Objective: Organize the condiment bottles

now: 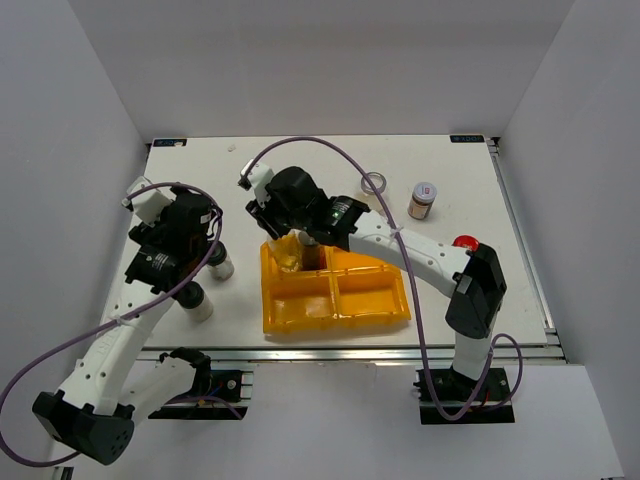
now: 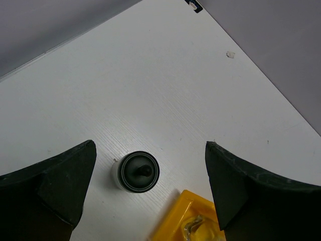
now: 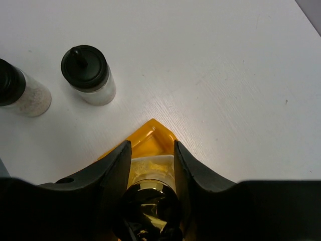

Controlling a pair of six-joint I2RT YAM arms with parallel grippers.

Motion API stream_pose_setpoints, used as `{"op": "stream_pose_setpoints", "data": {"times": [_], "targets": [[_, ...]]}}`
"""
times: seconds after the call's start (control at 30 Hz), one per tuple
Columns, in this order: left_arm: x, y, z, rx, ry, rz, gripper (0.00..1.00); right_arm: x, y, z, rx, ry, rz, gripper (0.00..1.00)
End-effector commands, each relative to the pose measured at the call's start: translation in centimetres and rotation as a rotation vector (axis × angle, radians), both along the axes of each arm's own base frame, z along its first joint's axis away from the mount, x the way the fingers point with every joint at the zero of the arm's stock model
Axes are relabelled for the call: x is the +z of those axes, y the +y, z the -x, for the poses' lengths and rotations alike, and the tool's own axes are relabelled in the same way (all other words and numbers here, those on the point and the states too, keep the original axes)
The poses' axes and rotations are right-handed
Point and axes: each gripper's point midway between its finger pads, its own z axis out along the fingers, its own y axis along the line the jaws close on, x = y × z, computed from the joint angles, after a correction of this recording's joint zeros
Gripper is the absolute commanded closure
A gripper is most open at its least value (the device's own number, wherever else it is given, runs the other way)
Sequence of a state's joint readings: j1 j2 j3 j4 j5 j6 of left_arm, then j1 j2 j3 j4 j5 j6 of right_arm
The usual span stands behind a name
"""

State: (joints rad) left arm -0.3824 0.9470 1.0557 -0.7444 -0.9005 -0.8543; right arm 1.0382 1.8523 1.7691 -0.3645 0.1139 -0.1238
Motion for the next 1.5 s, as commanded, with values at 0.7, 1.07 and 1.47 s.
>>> {"op": "stream_pose_setpoints", "data": {"times": [0.7,1.07,1.47], "targets": [[-4.3,-3.6,-0.1,-0.127,0.307,0.090,0.02,13.0,-4.8,-0.4,-0.103,-0.149,-0.316,0.11],[-9.1,-3.8,-1.1,-0.158,0.471,0.136,0.02,19.0,-13.4,0.9,-0.248,-0.300,-0.427,0.10],[-16.8,-3.2,-1.9,-0.154,0.666,0.212,0.02,13.7,-21.3,-1.9,-0.469,-0.182,-0.446,0.11]]}}
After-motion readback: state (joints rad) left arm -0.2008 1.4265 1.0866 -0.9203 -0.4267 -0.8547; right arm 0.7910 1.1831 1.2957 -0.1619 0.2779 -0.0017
